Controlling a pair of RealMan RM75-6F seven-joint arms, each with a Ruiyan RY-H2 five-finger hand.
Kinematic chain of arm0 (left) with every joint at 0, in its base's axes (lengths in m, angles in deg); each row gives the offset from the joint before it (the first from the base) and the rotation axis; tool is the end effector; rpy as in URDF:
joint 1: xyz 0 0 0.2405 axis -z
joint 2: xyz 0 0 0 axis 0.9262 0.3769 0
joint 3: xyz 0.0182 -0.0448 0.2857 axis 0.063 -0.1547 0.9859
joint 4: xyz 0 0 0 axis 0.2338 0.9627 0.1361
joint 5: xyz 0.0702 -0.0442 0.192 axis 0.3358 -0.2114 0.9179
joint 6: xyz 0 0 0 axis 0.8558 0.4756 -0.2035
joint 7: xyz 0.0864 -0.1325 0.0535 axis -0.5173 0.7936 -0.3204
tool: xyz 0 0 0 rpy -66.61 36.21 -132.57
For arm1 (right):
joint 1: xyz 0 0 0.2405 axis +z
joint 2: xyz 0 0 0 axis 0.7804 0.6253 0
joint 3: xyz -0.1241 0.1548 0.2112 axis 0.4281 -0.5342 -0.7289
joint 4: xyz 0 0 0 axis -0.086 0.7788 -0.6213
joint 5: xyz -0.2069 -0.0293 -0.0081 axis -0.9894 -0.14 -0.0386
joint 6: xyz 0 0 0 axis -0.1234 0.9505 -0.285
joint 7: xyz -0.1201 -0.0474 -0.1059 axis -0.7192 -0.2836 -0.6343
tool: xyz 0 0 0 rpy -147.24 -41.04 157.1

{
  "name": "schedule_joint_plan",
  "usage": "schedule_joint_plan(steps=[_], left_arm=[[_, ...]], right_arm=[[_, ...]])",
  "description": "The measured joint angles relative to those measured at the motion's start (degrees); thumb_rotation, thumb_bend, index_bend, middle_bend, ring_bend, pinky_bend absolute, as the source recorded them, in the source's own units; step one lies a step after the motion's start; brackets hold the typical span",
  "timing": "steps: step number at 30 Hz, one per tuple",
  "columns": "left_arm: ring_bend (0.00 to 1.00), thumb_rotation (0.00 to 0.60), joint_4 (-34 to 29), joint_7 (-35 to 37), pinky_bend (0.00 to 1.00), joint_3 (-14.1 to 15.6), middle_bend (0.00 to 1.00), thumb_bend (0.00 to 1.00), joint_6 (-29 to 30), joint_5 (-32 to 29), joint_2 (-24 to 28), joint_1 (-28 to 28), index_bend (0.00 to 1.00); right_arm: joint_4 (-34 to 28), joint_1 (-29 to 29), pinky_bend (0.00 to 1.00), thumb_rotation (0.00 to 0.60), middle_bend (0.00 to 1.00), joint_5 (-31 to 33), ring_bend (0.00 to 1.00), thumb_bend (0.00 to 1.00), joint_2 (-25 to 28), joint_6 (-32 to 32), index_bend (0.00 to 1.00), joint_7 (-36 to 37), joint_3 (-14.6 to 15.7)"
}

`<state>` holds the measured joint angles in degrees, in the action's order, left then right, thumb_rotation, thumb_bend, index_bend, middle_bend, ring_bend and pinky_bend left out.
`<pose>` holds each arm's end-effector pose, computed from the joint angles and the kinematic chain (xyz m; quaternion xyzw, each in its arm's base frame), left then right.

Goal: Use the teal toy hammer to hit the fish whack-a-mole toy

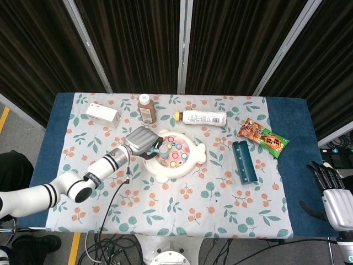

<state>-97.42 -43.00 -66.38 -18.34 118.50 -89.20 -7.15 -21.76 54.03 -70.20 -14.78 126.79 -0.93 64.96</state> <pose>-0.0792 0.4480 -0.0027 -0.8346 -0.3327 -0.3235 0.2970 -0.3362 -0.1838 0.2027 0.6050 -0.3988 0.4140 0.5509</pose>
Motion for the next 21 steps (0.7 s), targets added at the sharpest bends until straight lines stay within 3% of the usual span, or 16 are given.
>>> schedule_joint_plan(steps=[21], left_arm=[[0.51,0.6,0.7,1.5,0.67,0.5,0.6,0.57,-1.8,-3.5,-0.5,2.3,0.61]], right_arm=[[-0.1,-0.1,0.0,0.6,0.05,0.4,0.0,0.09,0.0,-0.3,0.0,-0.1,-0.2]])
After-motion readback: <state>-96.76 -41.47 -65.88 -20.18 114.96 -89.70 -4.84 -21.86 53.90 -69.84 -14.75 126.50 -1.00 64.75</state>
